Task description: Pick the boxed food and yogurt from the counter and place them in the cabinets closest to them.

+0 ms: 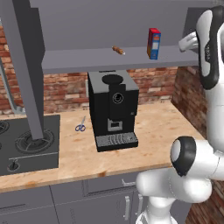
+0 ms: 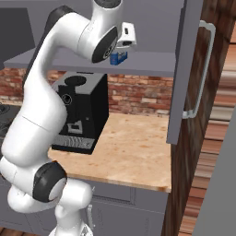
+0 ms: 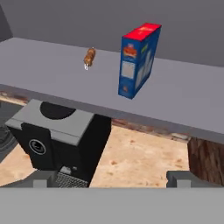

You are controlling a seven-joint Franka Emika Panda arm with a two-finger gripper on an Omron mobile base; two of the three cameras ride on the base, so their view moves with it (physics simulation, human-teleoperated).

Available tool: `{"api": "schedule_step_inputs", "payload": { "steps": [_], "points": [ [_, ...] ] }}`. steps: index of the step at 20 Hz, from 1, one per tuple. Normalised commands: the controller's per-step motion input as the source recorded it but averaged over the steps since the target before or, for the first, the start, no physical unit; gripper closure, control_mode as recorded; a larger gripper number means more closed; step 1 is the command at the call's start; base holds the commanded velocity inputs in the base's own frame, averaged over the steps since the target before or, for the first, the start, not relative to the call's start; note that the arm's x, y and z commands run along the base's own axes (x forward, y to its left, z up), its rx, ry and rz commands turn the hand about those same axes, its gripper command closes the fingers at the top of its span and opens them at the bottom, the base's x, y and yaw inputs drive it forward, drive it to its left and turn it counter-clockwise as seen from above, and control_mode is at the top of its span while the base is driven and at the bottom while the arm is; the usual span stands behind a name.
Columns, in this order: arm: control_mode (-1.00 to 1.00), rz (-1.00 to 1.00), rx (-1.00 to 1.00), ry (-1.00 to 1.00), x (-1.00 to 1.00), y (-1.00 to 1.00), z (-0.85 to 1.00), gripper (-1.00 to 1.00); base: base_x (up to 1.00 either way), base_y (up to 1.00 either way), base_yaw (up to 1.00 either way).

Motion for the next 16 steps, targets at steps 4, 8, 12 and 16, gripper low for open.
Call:
{"api": "schedule_step_inputs", "payload": {
  "steps": [4,8,12,16],
  "points": [
    [-1.0,-0.07,-0.12,-0.12,-0.89,0.11,-0.85,-1.0,0.0,0.0,0.0],
    [-1.0,-0.19,-0.26,0.07,-0.16,0.31,-0.86,-1.0,0.0,0.0,0.0],
    [-1.0,-0.17,-0.22,0.11,-0.05,0.15,-0.88,-1.0,0.0,0.0,0.0],
    [-1.0,-0.02,-0.04,0.01,0.0,0.0,-0.16,-1.0,0.0,0.0,0.0]
  ]
}}
